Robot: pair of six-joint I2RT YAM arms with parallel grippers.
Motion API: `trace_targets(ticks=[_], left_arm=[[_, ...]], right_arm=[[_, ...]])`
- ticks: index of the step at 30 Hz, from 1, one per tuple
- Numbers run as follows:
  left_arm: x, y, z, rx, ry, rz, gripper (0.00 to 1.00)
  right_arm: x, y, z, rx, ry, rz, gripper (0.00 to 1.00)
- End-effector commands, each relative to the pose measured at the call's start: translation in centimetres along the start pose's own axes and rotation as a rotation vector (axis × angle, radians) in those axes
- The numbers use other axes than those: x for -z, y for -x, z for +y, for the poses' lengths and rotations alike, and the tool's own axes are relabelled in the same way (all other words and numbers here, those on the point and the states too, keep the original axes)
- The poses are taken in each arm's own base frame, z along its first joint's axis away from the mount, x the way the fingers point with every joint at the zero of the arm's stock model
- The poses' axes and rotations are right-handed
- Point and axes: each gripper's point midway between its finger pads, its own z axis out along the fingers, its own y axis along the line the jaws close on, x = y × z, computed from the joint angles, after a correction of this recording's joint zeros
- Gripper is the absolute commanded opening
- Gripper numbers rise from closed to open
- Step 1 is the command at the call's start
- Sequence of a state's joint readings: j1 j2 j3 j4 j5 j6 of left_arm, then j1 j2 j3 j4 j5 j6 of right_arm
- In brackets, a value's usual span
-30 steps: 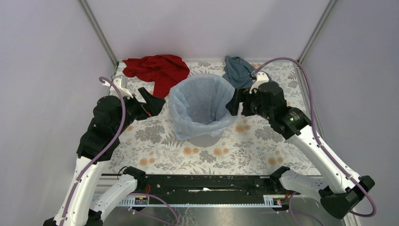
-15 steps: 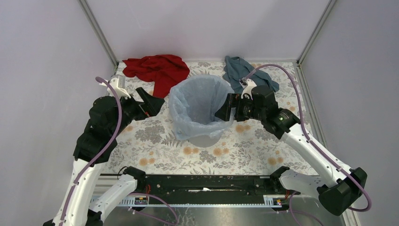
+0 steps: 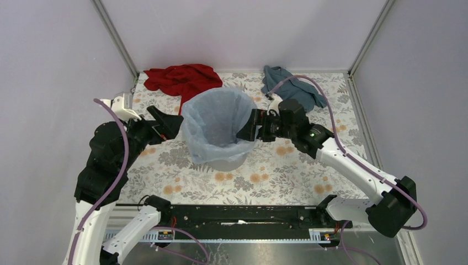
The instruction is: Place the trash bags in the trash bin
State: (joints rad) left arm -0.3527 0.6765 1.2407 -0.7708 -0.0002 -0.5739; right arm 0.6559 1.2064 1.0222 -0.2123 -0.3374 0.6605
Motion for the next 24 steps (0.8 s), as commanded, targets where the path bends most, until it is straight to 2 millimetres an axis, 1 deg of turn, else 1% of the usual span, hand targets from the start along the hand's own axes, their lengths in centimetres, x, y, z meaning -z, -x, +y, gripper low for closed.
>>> trace_targets(ticks=[1,2,3,5,10,15,17,18,20,22,24], left_arm=[[2.0,3.5,-0.6,-0.025,0.007,-0.129,0.99],[2.2,3.9,-0.6,-0.029,0.013,-0.141,0.99],[2.4,4.2,-0.6,-0.032,0.016,-0.149,0.99],[2.7,4.7,-0.7,-0.038,0.021,-0.165,0.99],[2.6,5.3,-0.7,-0.049,0.036,-0.177,0.99],[2.6,5.8,-1.0,-0.05,0.031,-0.183,0.99],[3.0,6.5,-1.4,-0.058,0.019,-0.198,0.99],[3.3,6.9,-1.7,-0.069,0.012,-0.207,0.99],[4.4,8.2,-2.5,-0.092,-0.008,-0.239,0.99],[5.7,9.9,-3.5,-0.128,-0.029,-0.278,0.99],[7.1,11.5,-4.3,-0.151,-0.043,-0.327,0.99]], right_arm=[[0.1,-0.7,4.4,0.124,0.081,0.021,0.95],[0.6,-0.7,4.6,0.161,0.072,0.01,0.99],[1.2,-0.4,4.6,0.179,0.064,-0.008,0.99],[2.6,0.2,4.6,0.218,0.039,-0.042,1.0],[5.9,1.7,4.2,0.299,-0.052,-0.098,1.0],[7.9,2.4,3.3,0.339,-0.121,-0.141,1.0],[9.1,3.1,3.2,0.365,-0.154,-0.164,1.0],[10.0,3.5,3.8,0.383,-0.147,-0.179,1.0],[12.3,4.9,5.0,0.42,-0.139,-0.25,1.0],[15.5,6.4,6.5,0.46,-0.123,-0.341,1.0],[18.7,7.7,7.3,0.487,-0.125,-0.44,1.0]])
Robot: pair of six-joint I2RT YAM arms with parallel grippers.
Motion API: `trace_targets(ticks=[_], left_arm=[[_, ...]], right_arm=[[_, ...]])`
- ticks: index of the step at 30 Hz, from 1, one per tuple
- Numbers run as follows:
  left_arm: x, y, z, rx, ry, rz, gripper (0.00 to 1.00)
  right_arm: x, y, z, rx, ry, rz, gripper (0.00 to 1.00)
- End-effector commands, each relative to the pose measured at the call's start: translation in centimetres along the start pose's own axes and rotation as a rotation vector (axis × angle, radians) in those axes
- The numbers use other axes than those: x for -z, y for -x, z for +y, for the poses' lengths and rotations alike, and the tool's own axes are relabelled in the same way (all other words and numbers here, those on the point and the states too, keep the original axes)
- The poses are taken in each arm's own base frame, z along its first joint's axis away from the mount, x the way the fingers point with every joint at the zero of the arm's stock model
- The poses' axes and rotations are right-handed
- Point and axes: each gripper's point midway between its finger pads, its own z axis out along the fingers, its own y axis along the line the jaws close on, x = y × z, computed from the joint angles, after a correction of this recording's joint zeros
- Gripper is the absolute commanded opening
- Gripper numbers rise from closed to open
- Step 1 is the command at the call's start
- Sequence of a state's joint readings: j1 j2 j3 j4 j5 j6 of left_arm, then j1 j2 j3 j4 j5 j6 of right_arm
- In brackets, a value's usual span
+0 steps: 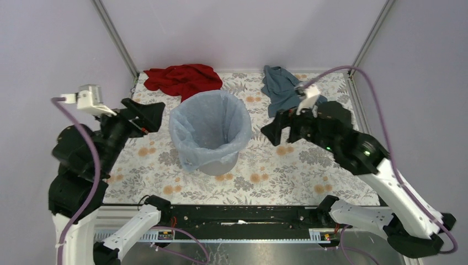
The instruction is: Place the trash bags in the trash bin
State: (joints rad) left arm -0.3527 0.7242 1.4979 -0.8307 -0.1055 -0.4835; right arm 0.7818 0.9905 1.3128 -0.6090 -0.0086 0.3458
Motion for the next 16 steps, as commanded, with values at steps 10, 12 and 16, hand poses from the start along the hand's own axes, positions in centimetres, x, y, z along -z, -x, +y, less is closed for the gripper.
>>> trace_targets(ticks=[10,12,16], left_arm=[[6.0,10.2,-2.6,-0.083,-0.067,-0.325,0.99],[5.7,10.2,-2.5,-0.088,-0.058,-0.322,0.99],[5.5,10.1,-2.4,-0.084,-0.048,-0.315,0.99]], right_arm=[[17.1,10.5,-3.1,0.053,-0.202,-0.561,1.0],[17.4,10.5,-3.3,0.047,-0.208,-0.569,1.0],[17.2,10.1,-3.8,0.047,-0.228,-0.57,1.0]])
